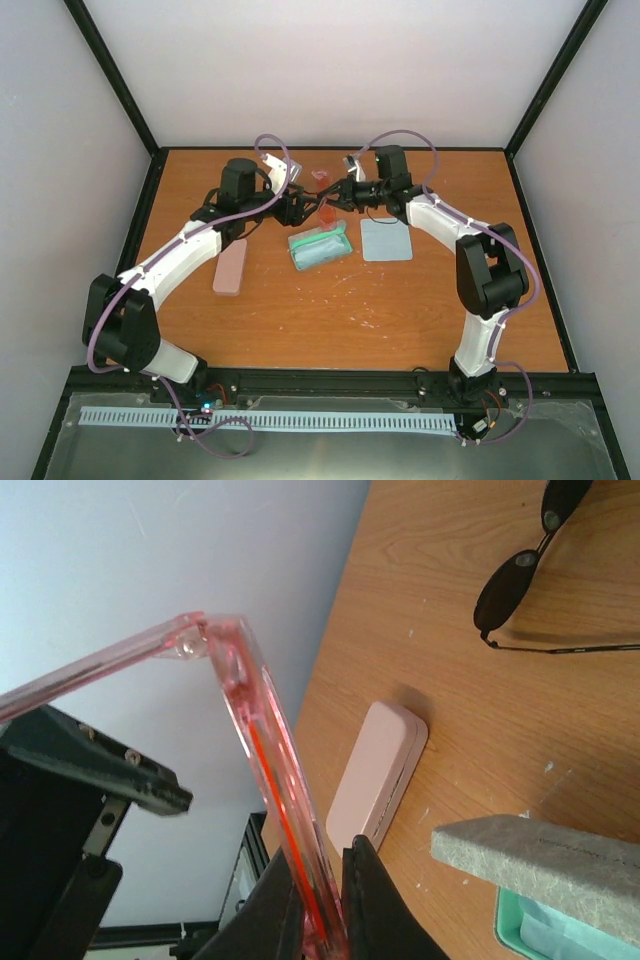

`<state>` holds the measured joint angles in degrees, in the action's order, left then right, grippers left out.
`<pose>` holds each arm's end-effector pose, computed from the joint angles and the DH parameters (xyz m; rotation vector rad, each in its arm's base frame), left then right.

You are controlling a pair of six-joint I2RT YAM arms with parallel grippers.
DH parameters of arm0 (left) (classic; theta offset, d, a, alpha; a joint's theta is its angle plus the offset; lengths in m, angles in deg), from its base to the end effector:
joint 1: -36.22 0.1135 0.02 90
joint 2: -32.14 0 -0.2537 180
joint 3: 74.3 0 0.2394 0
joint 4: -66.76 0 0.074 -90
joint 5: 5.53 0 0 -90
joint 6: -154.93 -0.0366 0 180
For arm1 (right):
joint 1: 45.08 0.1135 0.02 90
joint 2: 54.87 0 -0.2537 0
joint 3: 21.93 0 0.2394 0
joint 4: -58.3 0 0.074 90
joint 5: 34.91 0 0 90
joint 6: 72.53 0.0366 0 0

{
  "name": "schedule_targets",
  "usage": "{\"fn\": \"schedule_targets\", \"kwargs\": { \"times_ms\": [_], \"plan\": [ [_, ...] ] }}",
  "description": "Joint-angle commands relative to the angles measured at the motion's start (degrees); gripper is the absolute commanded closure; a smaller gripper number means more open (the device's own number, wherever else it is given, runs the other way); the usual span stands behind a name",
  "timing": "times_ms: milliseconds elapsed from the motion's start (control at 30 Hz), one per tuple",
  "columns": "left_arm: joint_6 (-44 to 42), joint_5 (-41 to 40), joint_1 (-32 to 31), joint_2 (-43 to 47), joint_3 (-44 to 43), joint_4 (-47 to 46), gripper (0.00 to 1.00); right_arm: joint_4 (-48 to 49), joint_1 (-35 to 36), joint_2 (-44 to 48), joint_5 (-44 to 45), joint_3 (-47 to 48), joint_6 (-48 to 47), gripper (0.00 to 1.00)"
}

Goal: Organize the sunglasses
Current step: Fold the sunglasses.

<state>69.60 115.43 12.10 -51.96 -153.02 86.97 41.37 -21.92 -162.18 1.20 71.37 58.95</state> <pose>0.2910 -0.1509 0.2979 0.6899 1.9354 -0.8599 0.3651 0.1883 0.2486 -0.2771 2.2887 1.6226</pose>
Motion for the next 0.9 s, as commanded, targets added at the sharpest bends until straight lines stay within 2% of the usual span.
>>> {"fn": "schedule_targets", "kwargs": {
  "times_ms": [0, 300, 433, 567, 667, 767, 867],
  "plan": [
    [1.9, 3.8, 0.0, -0.8, -0.2, -1.4, 0.27, 6.0, 0.1, -0.7, 2.8, 1.5, 6.2, 0.97],
    [2.2, 6.2, -0.1, 0.4, 0.6, -1.7, 0.30, 9.3, 0.0, -4.9, 7.5, 6.0, 10.5, 0.97],
    [0.4, 2.3, 0.7, 1.2, -0.7, 0.0, 0.30, 6.0, -0.4, -5.2, 5.3, 6.2, 7.5, 0.97],
    [1.4, 3.4, 8.8, 0.0, -4.4, 0.4, 0.30, -4.2, -0.8, -3.2, 1.7, 5.8, -1.8, 0.97],
    [0.8, 5.9, 13.8, -0.8, -7.8, 0.5, 0.44, -9.5, -0.7, -1.3, -0.5, 4.5, -6.4, 0.97],
    [0.7, 8.5, 16.1, -1.7, -10.2, 0.0, 0.54, -12.5, -0.7, -0.3, -2.9, 4.2, -8.9, 0.97],
    [1.9, 11.0, 16.3, -3.4, -12.1, -1.4, 0.57, -14.0, -0.7, -0.3, -4.9, 5.3, -10.3, 0.97]
  ]
}}
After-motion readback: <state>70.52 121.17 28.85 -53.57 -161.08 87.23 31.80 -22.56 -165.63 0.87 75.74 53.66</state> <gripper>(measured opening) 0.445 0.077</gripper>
